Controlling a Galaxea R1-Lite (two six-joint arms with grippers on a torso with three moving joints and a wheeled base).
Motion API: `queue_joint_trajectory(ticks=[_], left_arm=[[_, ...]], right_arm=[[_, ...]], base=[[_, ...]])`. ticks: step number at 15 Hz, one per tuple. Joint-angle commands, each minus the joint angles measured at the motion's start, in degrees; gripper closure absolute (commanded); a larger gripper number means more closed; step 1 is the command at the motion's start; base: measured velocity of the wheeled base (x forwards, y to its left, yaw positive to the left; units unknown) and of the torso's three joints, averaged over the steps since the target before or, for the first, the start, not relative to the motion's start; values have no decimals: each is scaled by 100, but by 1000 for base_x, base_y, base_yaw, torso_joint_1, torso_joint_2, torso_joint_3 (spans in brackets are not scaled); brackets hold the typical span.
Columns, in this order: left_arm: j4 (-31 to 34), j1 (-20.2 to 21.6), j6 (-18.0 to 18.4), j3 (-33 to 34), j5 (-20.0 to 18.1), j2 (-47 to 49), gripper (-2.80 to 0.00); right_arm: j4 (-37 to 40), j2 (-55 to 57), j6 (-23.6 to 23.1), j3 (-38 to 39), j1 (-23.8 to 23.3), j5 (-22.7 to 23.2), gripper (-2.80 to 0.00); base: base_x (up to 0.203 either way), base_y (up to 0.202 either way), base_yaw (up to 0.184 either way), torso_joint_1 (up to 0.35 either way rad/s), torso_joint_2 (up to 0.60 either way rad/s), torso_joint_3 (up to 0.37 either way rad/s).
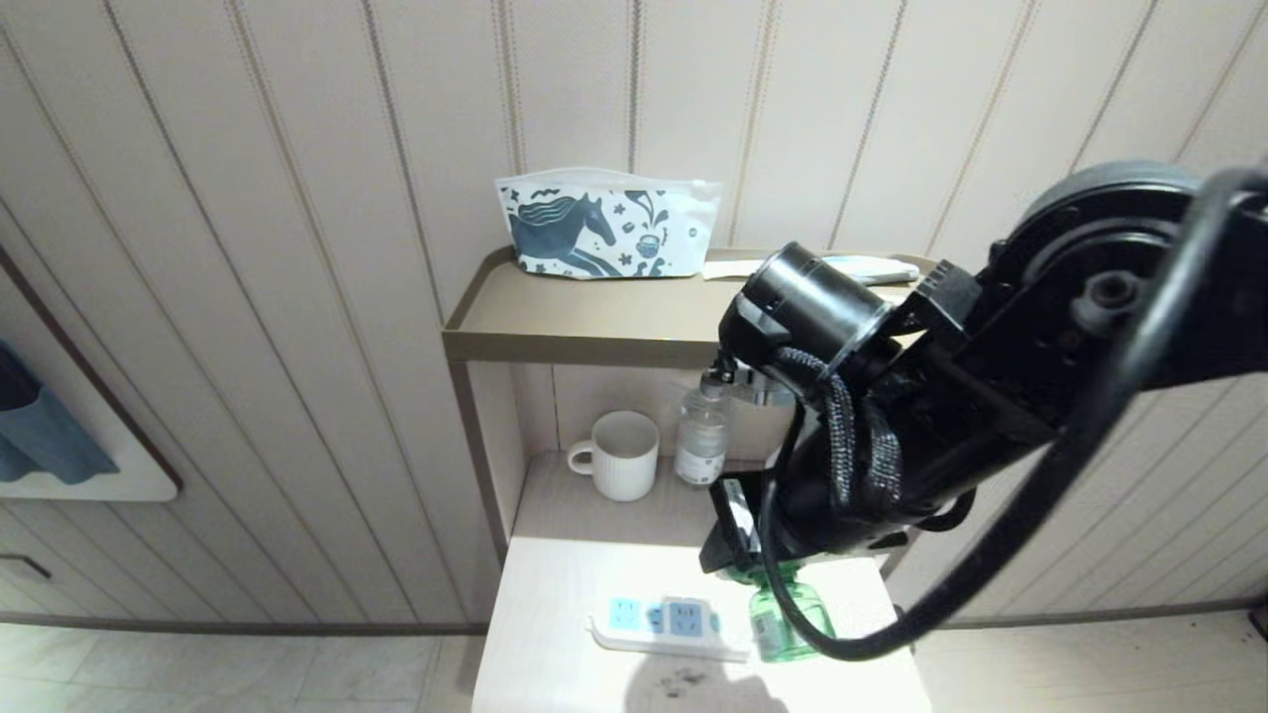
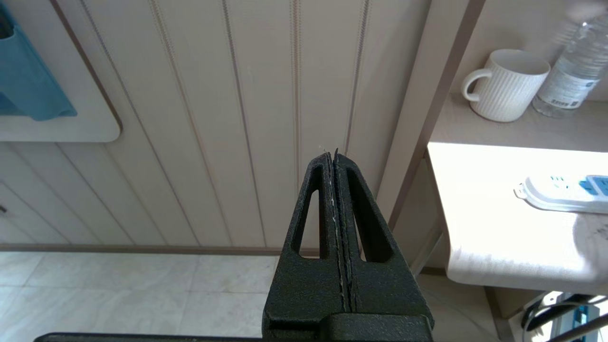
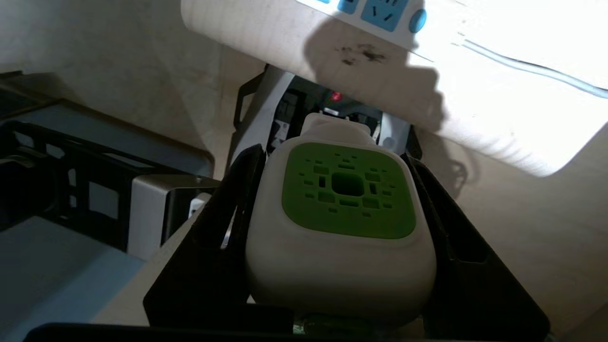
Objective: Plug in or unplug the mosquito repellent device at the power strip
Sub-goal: Insert the plug into the socket
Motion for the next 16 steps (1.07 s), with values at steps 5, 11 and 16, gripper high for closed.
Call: queue_joint_trajectory(ticks=[5,11,16], left_arm=[[0,-1,0,0,0,8,0],[0,-1,0,0,0,8,0],[1,-1,0,0,0,6,0]], right_arm=[[70,781,-388,-52,-243,123,0],[531,1296,-942,-489,-431,107,0],[565,1867,-654,-851,-355,66,0]], base=[[0,0,0,0,0,0],[0,0,0,0,0,0],[0,0,0,0,0,0]])
